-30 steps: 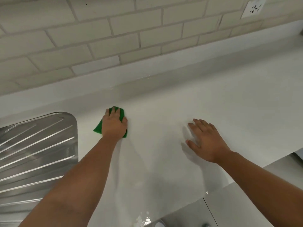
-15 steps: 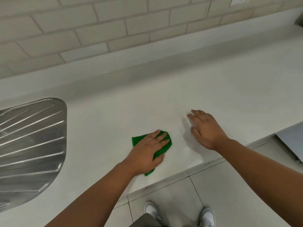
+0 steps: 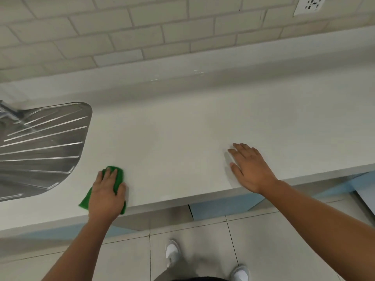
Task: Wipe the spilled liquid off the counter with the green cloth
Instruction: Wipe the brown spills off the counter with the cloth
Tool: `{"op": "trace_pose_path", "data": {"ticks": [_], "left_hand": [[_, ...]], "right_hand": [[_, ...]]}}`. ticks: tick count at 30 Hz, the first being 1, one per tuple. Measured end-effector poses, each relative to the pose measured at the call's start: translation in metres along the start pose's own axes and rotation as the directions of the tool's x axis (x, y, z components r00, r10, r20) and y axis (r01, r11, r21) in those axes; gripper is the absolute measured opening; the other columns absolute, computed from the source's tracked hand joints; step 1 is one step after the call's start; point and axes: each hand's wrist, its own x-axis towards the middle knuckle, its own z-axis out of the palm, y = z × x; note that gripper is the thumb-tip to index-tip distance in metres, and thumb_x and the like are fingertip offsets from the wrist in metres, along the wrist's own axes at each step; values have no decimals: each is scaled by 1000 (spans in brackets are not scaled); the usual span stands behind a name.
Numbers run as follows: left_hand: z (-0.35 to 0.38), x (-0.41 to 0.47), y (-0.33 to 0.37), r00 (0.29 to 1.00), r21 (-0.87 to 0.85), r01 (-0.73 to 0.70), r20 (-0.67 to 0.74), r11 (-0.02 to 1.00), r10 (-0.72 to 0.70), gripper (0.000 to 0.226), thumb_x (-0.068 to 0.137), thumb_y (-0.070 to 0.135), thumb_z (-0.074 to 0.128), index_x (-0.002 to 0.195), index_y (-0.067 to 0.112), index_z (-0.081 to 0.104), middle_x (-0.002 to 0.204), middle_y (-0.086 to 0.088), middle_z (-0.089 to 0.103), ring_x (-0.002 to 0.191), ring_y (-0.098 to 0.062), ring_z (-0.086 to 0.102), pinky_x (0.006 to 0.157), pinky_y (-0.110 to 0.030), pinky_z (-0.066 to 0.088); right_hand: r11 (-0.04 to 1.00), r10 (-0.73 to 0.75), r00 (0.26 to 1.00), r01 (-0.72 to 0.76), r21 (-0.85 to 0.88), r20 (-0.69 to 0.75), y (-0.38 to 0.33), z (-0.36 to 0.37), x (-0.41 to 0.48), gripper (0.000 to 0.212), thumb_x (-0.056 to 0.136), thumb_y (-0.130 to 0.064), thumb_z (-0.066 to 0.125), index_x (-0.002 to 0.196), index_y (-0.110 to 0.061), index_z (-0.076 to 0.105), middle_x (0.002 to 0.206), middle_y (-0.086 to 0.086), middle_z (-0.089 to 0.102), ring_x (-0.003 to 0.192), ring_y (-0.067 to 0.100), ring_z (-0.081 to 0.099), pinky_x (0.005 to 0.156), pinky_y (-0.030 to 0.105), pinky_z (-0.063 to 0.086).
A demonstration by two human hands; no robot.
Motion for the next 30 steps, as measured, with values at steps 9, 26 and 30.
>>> {"op": "trace_pose_path", "data": {"ticks": [9,26,30], "left_hand": [[104,-40,263,911,-20,-381,160,924,379,58,98,39,37,151,14,36,160,-7,28,150,-28,14,123,-42,9],[60,-1,156,999,37,47,25,998,-48,58,99,36,38,150,7,35,159,-11,29,147,-32,17,119,-48,20],[103,19,259,999,63,-45,24,997,44,56,102,33,36,151,7,32,160,-12,26,148,-33,15,120,-45,18]], "right_hand": [[999,-8,998,11,45,-62,53,-14,-21,76,90,-51,5,152,-17,34,161,7,27,149,26,20,122,45,16],[999,-4,999,6,54,-49,137,-27,-42,67,94,-43,13,154,-19,28,163,4,21,150,22,14,123,43,11],[997,57,997,-54,64,-49,164,-29,-37,68,93,-44,11,155,-19,26,164,3,19,151,22,12,123,43,10]]}}
